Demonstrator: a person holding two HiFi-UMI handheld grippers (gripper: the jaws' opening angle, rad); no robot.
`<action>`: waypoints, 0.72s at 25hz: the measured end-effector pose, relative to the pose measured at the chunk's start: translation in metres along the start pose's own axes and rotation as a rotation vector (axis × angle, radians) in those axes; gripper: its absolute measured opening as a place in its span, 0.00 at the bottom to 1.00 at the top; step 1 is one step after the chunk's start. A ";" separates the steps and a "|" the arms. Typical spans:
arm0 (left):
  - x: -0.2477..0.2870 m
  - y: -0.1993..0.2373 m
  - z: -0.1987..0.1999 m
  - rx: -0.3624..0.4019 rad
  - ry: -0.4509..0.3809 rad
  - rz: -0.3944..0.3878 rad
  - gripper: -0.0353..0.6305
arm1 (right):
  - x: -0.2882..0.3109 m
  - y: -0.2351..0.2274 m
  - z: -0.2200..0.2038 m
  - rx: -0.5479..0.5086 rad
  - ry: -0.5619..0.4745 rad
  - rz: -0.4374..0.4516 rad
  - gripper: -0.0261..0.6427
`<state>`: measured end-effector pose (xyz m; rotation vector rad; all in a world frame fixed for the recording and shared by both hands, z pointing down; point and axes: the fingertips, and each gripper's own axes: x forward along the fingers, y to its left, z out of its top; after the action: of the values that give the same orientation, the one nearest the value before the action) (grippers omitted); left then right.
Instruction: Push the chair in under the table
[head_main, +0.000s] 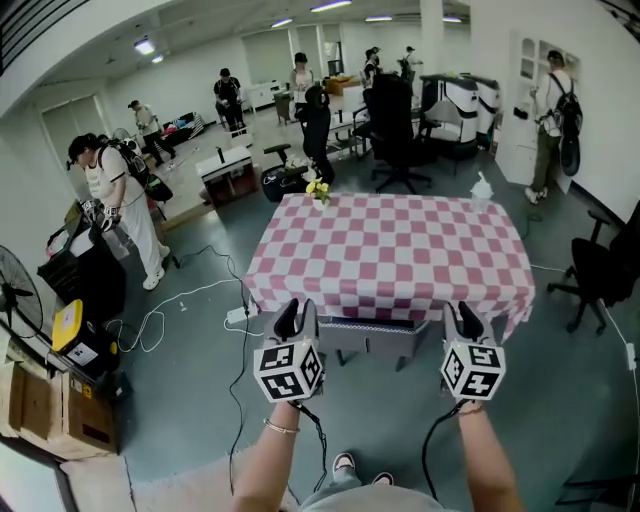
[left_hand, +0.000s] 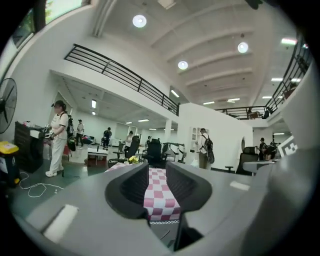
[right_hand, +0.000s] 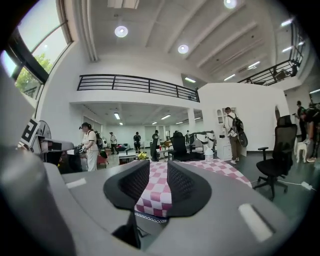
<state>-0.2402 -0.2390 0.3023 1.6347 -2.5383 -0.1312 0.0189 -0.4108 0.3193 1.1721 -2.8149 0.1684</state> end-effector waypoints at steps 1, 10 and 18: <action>-0.006 0.000 0.002 -0.007 -0.021 0.012 0.20 | -0.008 -0.001 0.002 -0.003 -0.007 -0.010 0.21; -0.031 0.003 0.009 -0.005 -0.072 0.050 0.06 | -0.057 -0.011 0.008 -0.027 -0.066 -0.117 0.08; -0.032 0.000 0.005 0.039 -0.053 0.033 0.05 | -0.068 -0.032 -0.009 0.026 -0.049 -0.186 0.08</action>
<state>-0.2273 -0.2101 0.2961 1.6234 -2.6217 -0.1247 0.0899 -0.3843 0.3221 1.4534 -2.7322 0.1660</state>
